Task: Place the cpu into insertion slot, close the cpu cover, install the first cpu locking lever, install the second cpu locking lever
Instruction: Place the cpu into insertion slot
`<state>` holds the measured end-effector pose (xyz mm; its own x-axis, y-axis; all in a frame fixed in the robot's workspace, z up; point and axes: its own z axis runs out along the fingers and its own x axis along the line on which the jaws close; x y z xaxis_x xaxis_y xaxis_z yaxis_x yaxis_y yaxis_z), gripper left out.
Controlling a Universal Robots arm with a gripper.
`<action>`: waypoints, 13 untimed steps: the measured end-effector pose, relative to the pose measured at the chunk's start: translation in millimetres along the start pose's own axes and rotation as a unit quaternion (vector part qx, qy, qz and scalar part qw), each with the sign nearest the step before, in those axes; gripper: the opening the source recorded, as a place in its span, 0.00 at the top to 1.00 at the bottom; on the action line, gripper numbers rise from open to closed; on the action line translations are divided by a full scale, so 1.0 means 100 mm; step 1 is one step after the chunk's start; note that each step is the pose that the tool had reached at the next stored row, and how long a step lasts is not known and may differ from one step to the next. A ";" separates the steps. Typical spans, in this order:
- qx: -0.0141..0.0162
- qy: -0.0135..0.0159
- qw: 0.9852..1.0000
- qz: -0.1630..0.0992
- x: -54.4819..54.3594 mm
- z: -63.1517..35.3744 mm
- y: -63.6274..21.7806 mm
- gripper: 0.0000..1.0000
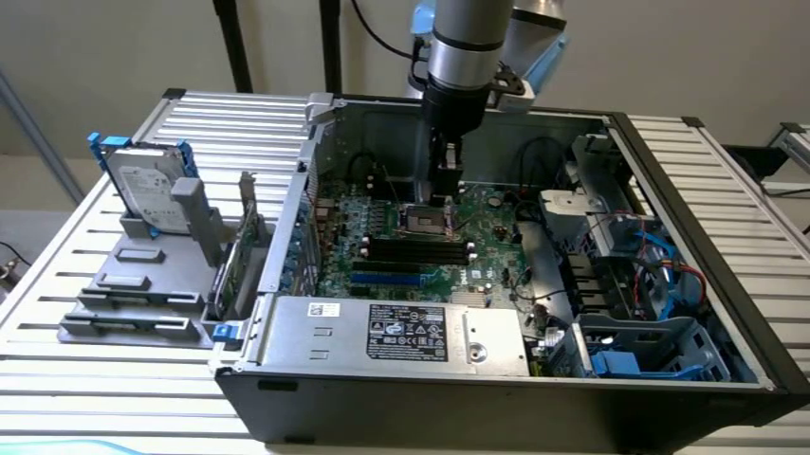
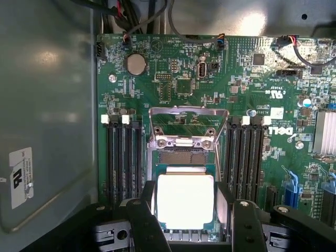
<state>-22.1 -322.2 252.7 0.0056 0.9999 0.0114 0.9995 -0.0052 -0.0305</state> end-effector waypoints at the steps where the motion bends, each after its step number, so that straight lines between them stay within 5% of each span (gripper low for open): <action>1: 0.000 0.000 1.000 0.000 0.00 0.014 0.001 0.45; 13: 0.000 0.000 1.000 0.000 -0.03 0.196 -0.023 0.45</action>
<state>-25.0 -324.5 233.2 0.0047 0.9999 0.0114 0.9995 -0.0044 -0.0298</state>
